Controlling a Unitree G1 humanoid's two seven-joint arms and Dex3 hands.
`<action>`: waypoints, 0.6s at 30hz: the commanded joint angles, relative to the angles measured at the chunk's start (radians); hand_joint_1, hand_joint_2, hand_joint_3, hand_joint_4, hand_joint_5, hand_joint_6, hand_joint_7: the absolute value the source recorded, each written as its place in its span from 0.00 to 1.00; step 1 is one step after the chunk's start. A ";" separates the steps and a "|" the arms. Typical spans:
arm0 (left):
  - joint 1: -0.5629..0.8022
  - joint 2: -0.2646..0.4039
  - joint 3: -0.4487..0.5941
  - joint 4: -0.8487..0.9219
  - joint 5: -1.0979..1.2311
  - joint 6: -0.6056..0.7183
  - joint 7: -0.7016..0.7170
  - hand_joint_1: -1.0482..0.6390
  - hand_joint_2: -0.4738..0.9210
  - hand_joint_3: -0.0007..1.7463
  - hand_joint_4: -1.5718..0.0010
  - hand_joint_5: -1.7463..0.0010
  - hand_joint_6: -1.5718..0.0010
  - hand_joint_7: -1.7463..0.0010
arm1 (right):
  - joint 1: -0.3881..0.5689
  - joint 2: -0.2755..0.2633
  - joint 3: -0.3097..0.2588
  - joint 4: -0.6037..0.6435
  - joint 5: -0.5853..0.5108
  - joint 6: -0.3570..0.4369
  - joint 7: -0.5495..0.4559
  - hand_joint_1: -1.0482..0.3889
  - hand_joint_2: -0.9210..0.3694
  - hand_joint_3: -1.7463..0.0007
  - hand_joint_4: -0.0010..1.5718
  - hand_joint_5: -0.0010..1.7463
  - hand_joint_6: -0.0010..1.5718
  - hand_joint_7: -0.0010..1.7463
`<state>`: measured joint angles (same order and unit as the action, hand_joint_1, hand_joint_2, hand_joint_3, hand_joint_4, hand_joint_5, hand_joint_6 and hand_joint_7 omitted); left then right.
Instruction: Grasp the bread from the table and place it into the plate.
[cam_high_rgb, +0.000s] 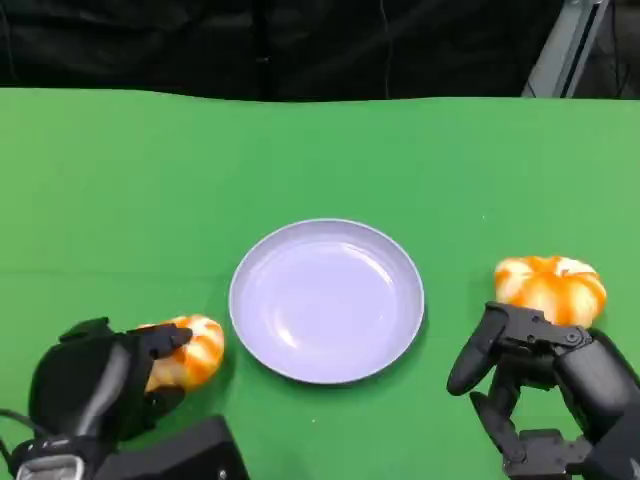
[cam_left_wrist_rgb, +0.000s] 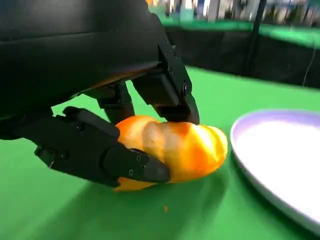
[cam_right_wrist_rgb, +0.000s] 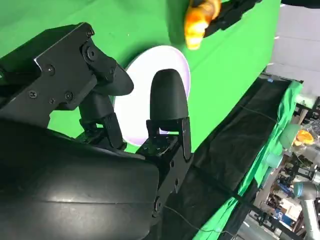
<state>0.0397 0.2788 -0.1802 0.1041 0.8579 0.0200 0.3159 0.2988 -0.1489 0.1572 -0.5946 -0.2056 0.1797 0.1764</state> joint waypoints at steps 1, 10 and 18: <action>0.007 0.030 0.013 -0.009 0.010 -0.047 0.143 0.51 0.81 0.42 0.45 0.00 0.43 0.37 | 0.001 -0.006 -0.003 -0.009 -0.001 0.007 -0.006 0.76 0.36 0.34 0.48 0.93 0.44 0.79; -0.015 0.031 0.017 -0.085 -0.021 -0.152 0.231 0.51 0.65 0.65 0.43 0.00 0.53 0.07 | 0.000 0.001 0.009 -0.015 -0.006 0.017 -0.013 0.77 0.37 0.34 0.48 0.93 0.44 0.79; -0.112 0.011 -0.040 -0.082 -0.019 -0.191 0.192 0.50 0.61 0.76 0.42 0.00 0.50 0.12 | 0.004 -0.004 0.009 -0.031 -0.003 0.041 -0.009 0.77 0.37 0.34 0.46 0.93 0.44 0.78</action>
<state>-0.0267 0.2881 -0.2025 0.0006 0.8315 -0.1551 0.5143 0.2996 -0.1473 0.1697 -0.6071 -0.2076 0.2112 0.1707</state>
